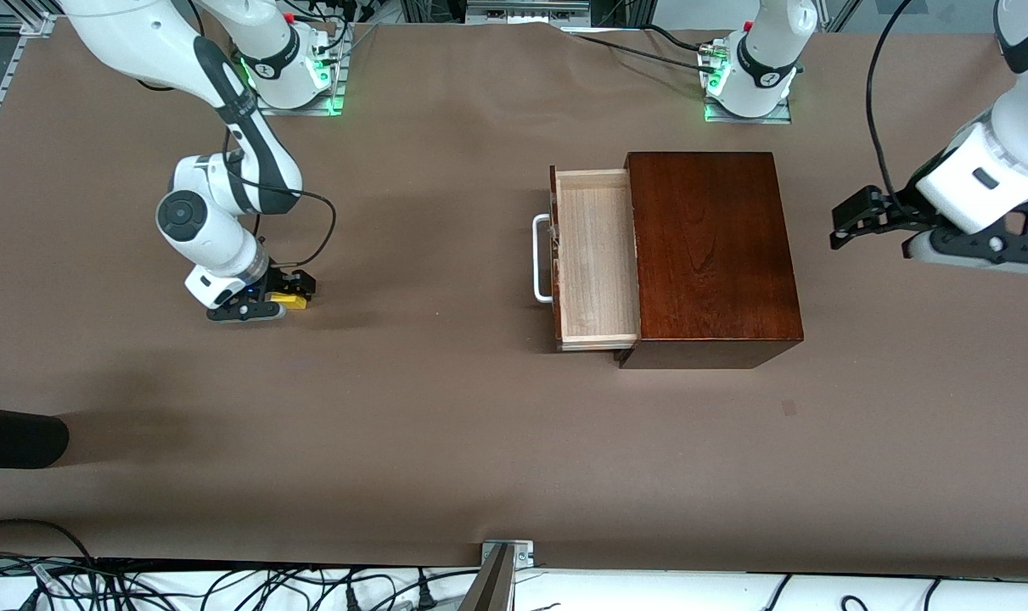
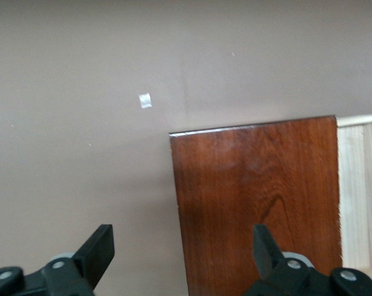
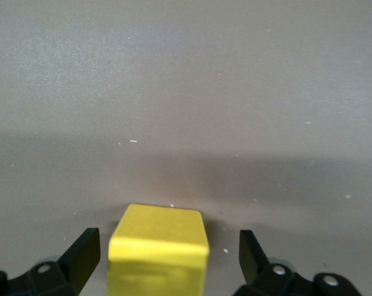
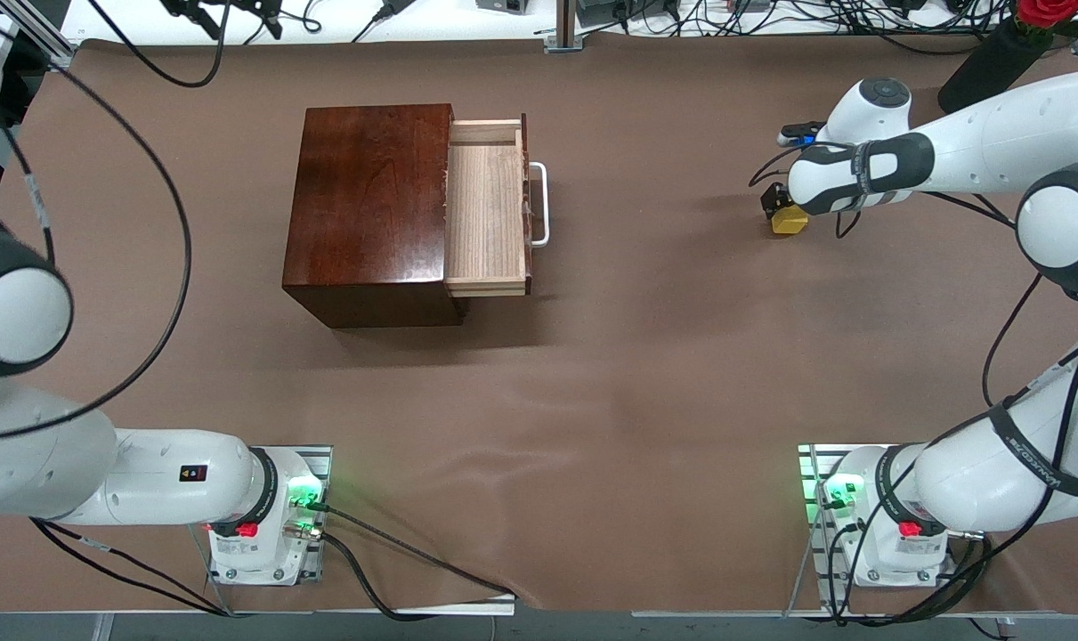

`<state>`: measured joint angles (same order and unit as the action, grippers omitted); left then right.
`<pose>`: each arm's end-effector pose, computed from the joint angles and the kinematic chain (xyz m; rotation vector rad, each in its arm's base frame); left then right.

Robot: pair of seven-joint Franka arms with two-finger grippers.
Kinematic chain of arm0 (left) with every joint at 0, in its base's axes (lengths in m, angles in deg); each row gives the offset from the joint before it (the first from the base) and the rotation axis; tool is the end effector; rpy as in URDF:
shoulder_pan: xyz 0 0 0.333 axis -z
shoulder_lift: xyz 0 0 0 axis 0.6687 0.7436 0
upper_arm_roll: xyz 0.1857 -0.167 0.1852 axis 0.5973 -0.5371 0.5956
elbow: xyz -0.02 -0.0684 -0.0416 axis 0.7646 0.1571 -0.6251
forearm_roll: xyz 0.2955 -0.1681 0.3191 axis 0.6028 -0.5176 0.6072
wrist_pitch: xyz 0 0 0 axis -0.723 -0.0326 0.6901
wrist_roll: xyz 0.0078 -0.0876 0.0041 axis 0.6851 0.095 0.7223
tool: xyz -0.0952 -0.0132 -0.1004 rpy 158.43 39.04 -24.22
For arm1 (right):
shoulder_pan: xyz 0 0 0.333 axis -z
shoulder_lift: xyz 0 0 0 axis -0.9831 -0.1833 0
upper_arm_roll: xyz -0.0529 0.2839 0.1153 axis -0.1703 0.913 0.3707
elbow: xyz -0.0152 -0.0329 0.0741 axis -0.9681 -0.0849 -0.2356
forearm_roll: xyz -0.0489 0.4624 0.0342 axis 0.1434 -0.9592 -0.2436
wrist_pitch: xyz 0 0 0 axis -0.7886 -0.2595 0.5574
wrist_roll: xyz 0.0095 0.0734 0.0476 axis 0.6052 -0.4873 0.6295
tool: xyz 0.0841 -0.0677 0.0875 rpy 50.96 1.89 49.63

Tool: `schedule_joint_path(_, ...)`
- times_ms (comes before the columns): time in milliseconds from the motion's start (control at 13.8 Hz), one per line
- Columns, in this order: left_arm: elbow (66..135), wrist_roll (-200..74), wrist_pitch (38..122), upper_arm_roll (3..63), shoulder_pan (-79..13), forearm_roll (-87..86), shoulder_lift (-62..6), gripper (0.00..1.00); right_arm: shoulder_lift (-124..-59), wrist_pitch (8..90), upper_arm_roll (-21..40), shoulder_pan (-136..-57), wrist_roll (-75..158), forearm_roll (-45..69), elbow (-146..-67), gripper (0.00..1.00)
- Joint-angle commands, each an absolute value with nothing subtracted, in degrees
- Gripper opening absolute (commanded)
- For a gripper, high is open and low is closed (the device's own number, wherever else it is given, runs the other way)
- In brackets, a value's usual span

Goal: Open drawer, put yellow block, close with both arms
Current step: 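Grasp the yellow cube with the right gripper while the left gripper withdraws, then lift the yellow cube and carry it over the open drawer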

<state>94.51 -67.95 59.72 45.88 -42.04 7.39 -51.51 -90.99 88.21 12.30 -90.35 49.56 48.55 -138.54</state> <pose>0.6457 -0.0596 0.5454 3.1182 -0.0958 0.0326 0.5608 0.0814 0.0777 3.1287 0.1425 0.0350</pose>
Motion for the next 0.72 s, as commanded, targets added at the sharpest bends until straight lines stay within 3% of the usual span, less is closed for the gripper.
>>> schedule_joint_path(0, 104.35, -66.74, 64.52, 53.35, -36.53, 6.29, -58.46, 1.0, -91.0, 89.29, 12.41, -90.6, 50.11, 47.56, -138.86, 0.71)
schedule_joint_path(144, 104.09, -66.21, 64.61, 53.73, -36.69, 6.38, -57.58, 1.0, -90.83, 89.11, 12.32, -90.6, 49.85, 47.56, -138.86, 0.3)
schedule_joint_path(289, 103.22, -66.3, 63.21, 53.73, -36.78, 6.47, -57.49, 1.0, -89.43, 87.72, 12.32, -90.6, 49.32, 47.56, -138.51, 0.0)
schedule_joint_path(506, 102.16, -66.83, 62.85, 52.77, -38.0, 6.56, -56.96, 1.0, -85.92, 79.56, 12.67, -90.6, 48.35, 47.73, -135.27, 0.0)
schedule_joint_path(650, 100.24, -66.74, 62.68, 52.24, -39.05, 6.56, -55.48, 1.0, -83.81, 72.98, 16.0, -90.6, 48.18, 47.74, -131.42, 0.0)
